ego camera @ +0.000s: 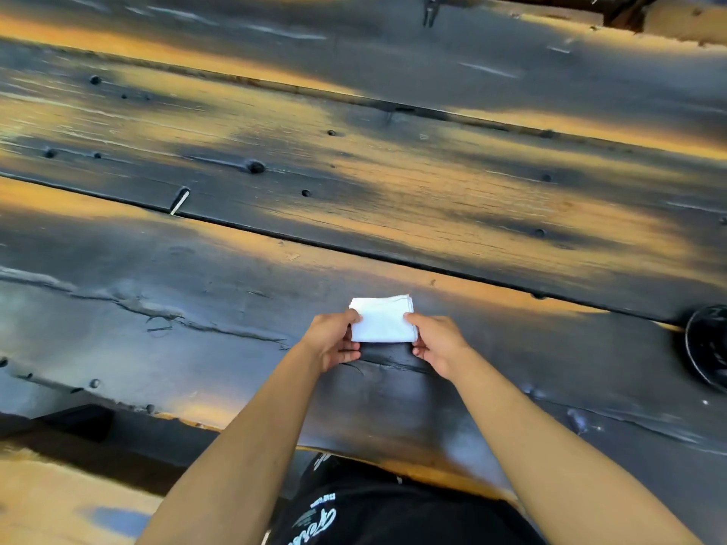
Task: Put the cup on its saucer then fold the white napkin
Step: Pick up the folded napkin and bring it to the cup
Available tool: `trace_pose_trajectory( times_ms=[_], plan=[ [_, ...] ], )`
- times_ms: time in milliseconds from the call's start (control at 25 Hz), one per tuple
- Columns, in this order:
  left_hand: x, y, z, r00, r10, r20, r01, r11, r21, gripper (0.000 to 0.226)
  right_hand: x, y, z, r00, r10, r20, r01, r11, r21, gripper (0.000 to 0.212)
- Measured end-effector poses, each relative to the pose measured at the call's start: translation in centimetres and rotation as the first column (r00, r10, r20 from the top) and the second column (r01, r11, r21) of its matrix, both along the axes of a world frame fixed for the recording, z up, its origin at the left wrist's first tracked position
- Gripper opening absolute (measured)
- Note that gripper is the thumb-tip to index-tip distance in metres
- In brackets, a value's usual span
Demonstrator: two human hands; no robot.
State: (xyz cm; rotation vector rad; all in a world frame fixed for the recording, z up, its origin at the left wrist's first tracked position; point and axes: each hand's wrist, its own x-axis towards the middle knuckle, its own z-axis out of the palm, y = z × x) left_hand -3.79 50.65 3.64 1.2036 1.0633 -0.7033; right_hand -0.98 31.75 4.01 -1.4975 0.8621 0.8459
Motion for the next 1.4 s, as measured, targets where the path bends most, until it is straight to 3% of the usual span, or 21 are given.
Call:
trace_pose_trajectory(
  times_ms=[80,200,280,400,800,1000,1400],
  plan=[
    [-1.2,-0.2,0.0,1.0,-0.002,0.006,0.002,0.998,-0.068,0.021,-1.1,-0.9,0.5,1.0,0.009,-0.02,-0.008,0.998,0.069,0.005],
    [-2.3,-1.0,0.0,0.997,0.035,0.063,-0.028,0.994,-0.109,0.031,-3.0,-2.5,1.3,1.0,0.021,-0.004,-0.02,0.992,0.123,0.01],
    [-2.8,-1.6,0.1,0.996,0.03,0.08,-0.02,0.991,-0.131,0.025,-4.4,-3.5,1.6,1.0,-0.003,0.015,0.0,0.991,0.135,0.012],
    [-3.2,-2.7,0.9,0.99,-0.077,0.118,0.094,0.985,-0.146,0.013,-6.1,-4.7,2.4,0.998,-0.05,0.043,0.045,0.992,0.117,0.013],
    [-4.0,-9.1,2.2,0.965,-0.221,0.144,0.238,0.964,-0.12,0.017,-9.2,-11.3,3.0,0.993,-0.027,0.118,0.019,0.997,0.069,0.014],
    [-5.1,-15.8,2.8,0.97,-0.201,0.14,0.207,0.978,-0.029,0.031,-9.9,-18.0,2.0,0.991,-0.031,0.133,0.018,0.995,0.094,0.01],
    [-9.1,-31.7,5.0,0.989,0.008,0.147,-0.025,0.994,0.111,0.016,-10.8,-32.9,2.4,0.98,0.092,0.177,-0.11,0.99,0.093,0.008]
  ],
)
